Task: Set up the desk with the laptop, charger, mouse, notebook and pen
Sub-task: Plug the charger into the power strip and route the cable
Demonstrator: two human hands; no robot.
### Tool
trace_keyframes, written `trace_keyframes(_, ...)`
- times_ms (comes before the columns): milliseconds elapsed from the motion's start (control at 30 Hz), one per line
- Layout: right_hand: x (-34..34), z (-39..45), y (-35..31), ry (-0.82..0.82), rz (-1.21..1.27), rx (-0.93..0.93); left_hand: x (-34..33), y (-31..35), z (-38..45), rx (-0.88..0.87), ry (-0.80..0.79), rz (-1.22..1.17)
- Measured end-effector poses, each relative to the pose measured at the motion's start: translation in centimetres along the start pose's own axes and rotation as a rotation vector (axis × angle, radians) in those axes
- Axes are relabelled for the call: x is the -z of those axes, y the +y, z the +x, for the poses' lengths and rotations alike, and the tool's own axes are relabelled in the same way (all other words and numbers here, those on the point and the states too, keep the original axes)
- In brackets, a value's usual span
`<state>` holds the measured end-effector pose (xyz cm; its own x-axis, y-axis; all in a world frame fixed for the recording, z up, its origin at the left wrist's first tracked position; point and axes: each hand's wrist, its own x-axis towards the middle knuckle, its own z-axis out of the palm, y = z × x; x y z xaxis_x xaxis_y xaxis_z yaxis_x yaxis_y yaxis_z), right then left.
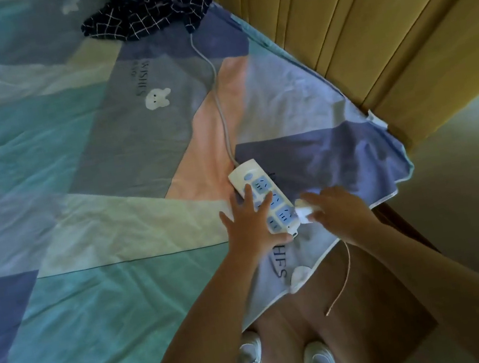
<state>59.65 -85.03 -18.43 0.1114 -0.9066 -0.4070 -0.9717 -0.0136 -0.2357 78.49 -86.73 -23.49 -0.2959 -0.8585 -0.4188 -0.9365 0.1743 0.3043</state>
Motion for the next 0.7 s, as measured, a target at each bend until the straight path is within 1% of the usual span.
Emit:
trace_keyframes(100, -0.1, 1.3, -0.3, -0.038, -0.113, 0.05, -1.7, -0.4, 1.2, -0.026, 0.02, -0.073)
trace_keyframes(167, 0.1, 1.7, -0.2, -0.066, -0.154, 0.065, -2.3, -0.6, 1.7, -0.056, 0.052, -0.058)
trace_keyframes(267, 0.6, 1.9, -0.2, -0.051, -0.179, 0.12, -2.4, -0.8, 2.2, -0.11, 0.094, -0.032)
trace_keyframes(333, 0.6, 2.1, -0.2, -0.035, -0.2, 0.173, -2.8, -1.2, 2.5, -0.17, 0.173, -0.031)
trace_keyframes(400, 0.9, 2.7, -0.2, -0.03, -0.229, 0.181, -3.1, -1.7, 2.8, -0.245, 0.281, -0.012)
trace_keyframes(467, 1.4, 3.3, -0.2, -0.022, -0.261, 0.189, -3.0, -1.9, 3.2, -0.288, 0.337, 0.017)
trace_keyframes(700, 2.4, 4.7, -0.8, -0.009, -0.409, 0.353, -2.4, -2.2, 3.8, -0.293, 0.35, 0.048)
